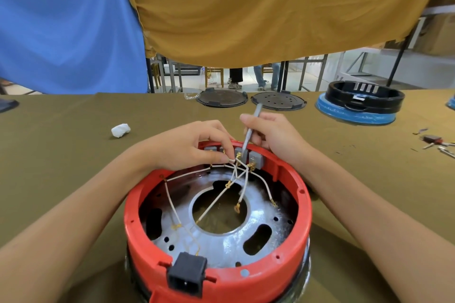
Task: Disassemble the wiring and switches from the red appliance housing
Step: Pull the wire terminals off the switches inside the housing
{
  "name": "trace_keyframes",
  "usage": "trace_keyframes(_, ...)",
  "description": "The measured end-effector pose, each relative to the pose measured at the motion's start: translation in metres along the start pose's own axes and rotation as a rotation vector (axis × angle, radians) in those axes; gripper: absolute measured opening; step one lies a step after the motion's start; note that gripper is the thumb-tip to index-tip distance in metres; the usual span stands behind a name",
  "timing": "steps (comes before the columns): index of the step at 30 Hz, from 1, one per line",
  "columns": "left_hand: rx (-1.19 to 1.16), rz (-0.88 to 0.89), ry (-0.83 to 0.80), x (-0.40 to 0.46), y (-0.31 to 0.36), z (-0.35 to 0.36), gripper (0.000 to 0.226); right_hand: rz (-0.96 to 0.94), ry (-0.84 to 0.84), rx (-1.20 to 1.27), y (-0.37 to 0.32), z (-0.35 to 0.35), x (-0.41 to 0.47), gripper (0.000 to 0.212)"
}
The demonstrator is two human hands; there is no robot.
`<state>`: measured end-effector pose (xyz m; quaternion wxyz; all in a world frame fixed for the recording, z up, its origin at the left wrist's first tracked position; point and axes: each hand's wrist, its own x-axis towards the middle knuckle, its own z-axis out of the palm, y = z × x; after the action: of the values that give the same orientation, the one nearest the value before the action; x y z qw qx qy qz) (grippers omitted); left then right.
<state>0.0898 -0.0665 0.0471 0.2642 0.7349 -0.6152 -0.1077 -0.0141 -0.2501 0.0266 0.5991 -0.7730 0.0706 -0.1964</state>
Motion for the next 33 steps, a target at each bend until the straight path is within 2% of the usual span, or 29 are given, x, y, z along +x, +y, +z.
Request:
trace_keyframes(2,-0.005,0.003,-0.003,0.000,0.000,0.000,0.010,-0.006,0.007,-0.020,0.000,0.001,-0.003,0.031)
trace_keyframes(8,-0.011,0.022,-0.001,-0.001,0.000,-0.001,0.011,-0.202,0.128,0.076,-0.004,0.001,-0.008,0.031)
trace_keyframes(16,-0.002,0.042,0.009,0.000,-0.002,0.000,0.013,-0.379,0.022,-0.240,-0.011,0.001,-0.014,0.025)
trace_keyframes(19,-0.001,0.047,0.007,0.000,-0.003,0.000,0.013,-0.439,0.070,-0.281,-0.013,0.001,-0.017,0.025)
trace_keyframes(26,0.007,0.050,-0.003,0.001,-0.003,0.000,0.012,-0.404,0.060,-0.251,-0.011,0.001,-0.015,0.024)
trace_keyframes(33,0.012,0.049,0.004,0.002,-0.007,0.001,0.012,-0.205,0.067,-0.047,-0.009,0.002,-0.010,0.028)
